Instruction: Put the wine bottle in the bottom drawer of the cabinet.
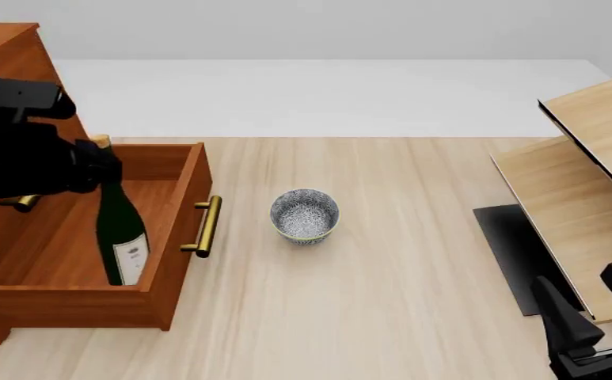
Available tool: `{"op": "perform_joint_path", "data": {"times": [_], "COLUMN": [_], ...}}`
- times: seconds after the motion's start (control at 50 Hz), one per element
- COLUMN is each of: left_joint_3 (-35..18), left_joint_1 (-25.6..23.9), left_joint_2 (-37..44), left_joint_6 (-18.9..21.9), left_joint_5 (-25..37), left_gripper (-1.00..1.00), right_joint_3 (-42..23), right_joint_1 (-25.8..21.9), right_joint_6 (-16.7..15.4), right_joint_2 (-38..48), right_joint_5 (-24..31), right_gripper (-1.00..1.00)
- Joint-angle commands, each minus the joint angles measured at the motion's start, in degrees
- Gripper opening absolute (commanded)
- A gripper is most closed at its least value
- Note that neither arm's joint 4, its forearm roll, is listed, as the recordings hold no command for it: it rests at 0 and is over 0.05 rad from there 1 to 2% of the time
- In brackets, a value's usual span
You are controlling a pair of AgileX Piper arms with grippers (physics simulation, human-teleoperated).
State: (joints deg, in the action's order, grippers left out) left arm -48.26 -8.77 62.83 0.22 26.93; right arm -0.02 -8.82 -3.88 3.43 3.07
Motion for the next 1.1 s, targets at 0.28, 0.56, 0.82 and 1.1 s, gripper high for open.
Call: {"op": "perform_joint_path", "data": {"times": [0.28, 0.56, 0.82, 1.1], "left_joint_3": [1.86, 3.55, 3.78, 5.26], "left_joint_1": [-1.3, -1.84, -1.03, -0.78], "left_joint_2": [3.33, 6.99, 9.97, 13.78], "left_joint_6": [-2.95, -4.37, -5.18, -6.12], "left_joint_5": [-2.11, -5.31, -7.44, -11.0], "left_gripper": [-1.0, -1.0, -1.0, -1.0], "right_joint_3": [0.0, 0.0, 0.0, 0.0], "right_joint_1": [-0.06, -0.07, -0.03, 0.17], "right_joint_6": [0.11, 0.19, 0.26, 0.13], "right_joint_2": [-0.14, -0.04, 0.3, 0.19], "right_joint_5": [0.09, -0.04, -0.39, -0.21], "right_gripper": [1.0, 1.0, 1.0, 1.0]}}
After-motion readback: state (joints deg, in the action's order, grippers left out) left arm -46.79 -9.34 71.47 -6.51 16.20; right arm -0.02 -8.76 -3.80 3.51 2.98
